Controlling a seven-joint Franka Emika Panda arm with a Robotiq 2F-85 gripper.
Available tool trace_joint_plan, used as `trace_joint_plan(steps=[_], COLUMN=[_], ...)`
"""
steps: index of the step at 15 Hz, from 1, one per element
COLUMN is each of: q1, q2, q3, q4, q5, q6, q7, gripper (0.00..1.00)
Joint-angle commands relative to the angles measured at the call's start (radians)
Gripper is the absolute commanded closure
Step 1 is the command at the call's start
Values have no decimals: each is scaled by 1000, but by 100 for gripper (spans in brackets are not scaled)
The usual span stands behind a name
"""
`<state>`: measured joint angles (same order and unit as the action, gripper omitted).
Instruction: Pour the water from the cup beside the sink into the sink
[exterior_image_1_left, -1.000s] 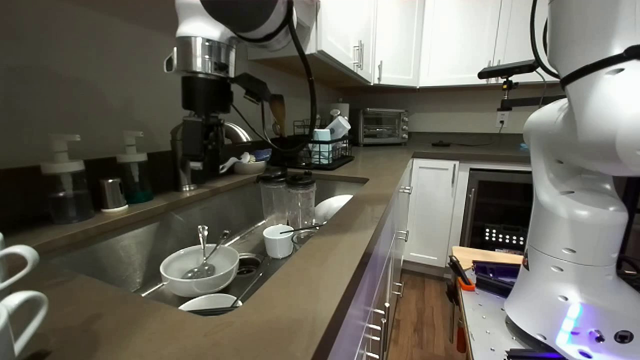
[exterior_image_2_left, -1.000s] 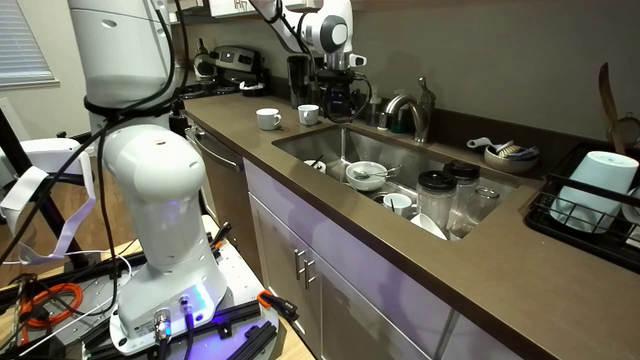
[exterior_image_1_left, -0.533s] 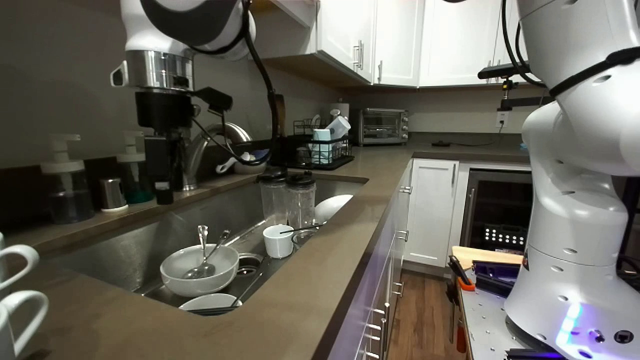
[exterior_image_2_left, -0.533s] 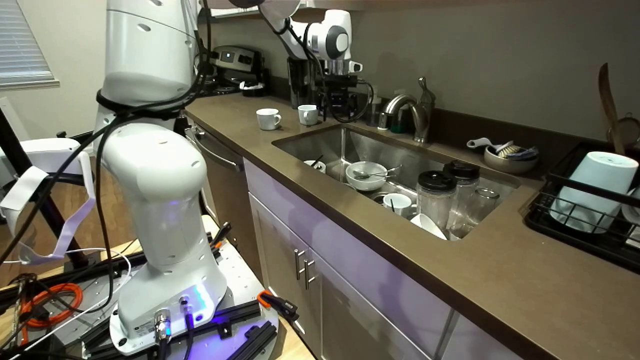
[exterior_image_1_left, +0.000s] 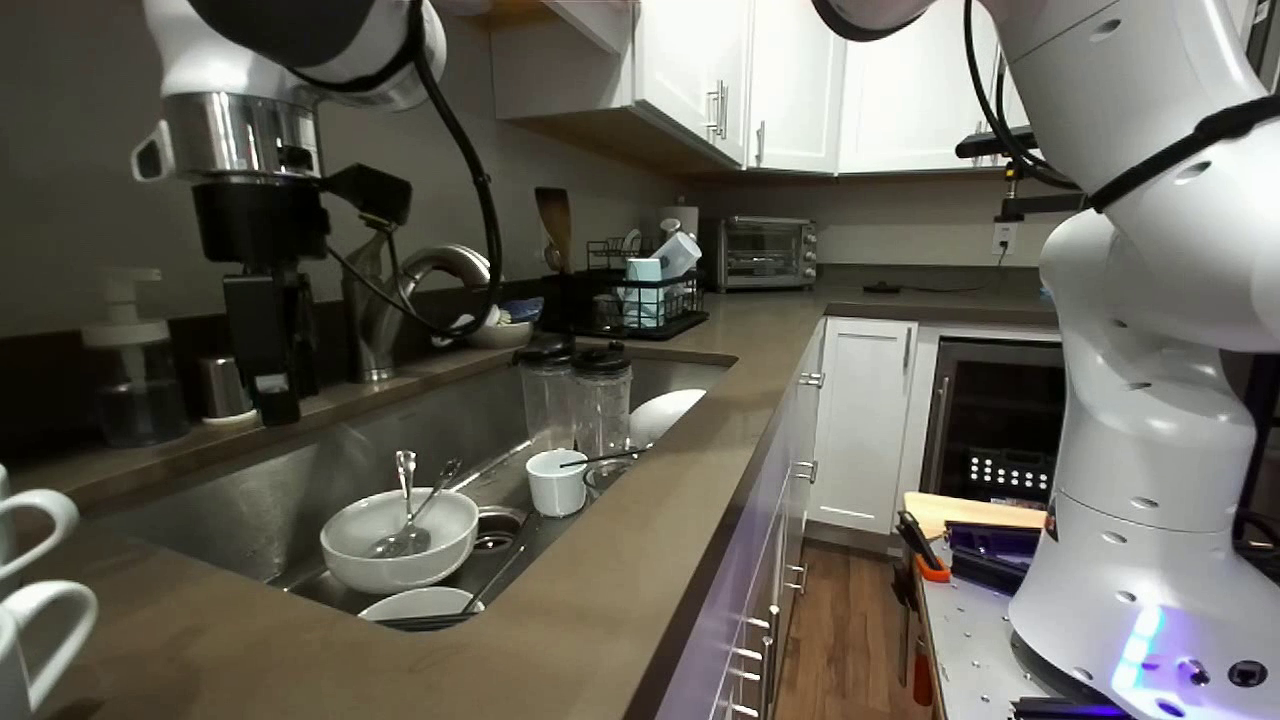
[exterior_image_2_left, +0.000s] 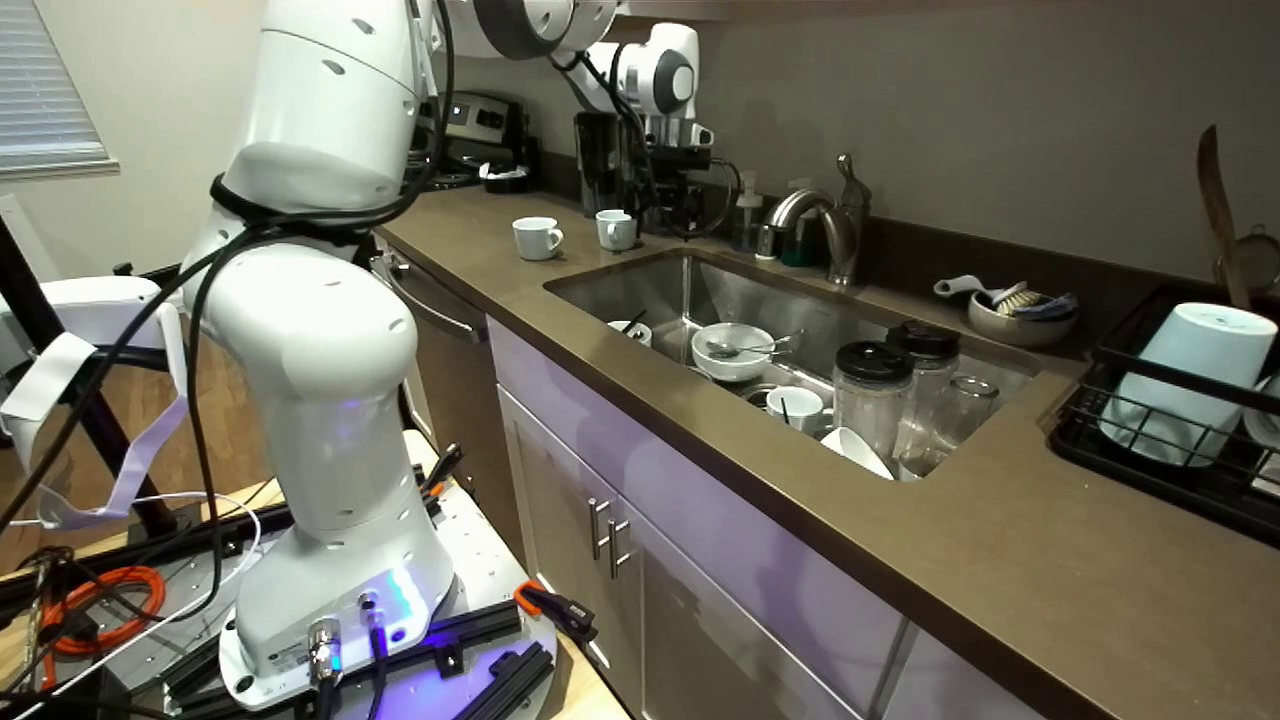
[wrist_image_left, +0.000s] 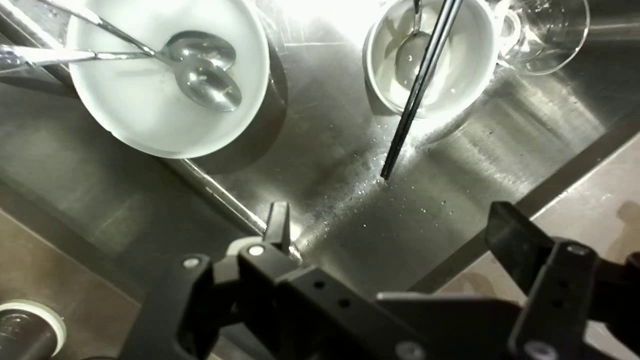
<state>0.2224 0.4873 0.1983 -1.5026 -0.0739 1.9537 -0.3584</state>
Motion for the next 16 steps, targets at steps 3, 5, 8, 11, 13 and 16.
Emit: trace_joint_plan(steps=[3, 5, 8, 11, 13, 16], q1=[14, 15, 21, 43, 63, 108], q2=[15, 15, 10, 19, 21, 29], q3=[7, 7, 7, 13, 17, 10], q4=[25, 26, 10, -5, -19, -33], q5=[-4, -4, -9, -23, -30, -76], q6=[-6, -6, 17, 45, 75, 115], q7=[3, 3, 17, 32, 43, 81], gripper=[0, 0, 0, 0, 0, 0])
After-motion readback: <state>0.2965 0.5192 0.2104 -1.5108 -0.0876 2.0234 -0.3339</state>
